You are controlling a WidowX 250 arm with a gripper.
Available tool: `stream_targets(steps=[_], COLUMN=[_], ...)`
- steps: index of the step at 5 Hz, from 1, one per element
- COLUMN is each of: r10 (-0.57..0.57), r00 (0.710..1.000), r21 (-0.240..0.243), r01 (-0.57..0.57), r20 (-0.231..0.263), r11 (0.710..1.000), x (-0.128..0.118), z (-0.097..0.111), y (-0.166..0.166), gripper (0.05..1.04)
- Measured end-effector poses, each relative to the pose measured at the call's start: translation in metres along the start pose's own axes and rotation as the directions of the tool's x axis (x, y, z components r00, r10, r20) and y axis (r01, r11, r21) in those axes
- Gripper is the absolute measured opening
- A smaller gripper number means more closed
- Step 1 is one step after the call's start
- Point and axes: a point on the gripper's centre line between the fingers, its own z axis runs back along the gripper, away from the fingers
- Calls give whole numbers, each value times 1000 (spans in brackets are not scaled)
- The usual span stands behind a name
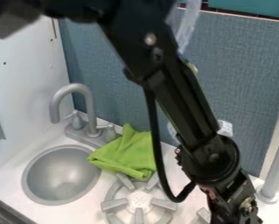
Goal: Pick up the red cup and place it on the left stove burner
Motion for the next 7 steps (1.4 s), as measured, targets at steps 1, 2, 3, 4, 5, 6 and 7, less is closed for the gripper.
stream_targets(steps=[1,2,3,4,5,6,7], r10=[11,1,-10,-3,17,22,25], r00=[1000,1000,999,999,999,999,999], r21=[28,35,14,-4,-19,-32,-57], r01=[-11,-1,11,3,-18,-22,-26], r20=[6,-12,-43,-32,-43,-26,-21], r11=[1000,999,1000,1000,1000,999,998], x=[3,3,4,2,-9,-6,-3], z=[-3,-7,-11,-13,-15,-9,18], y=[0,-3,-9,-10,-7,-10,2], gripper=[1000,945,663,367,160,91,91])
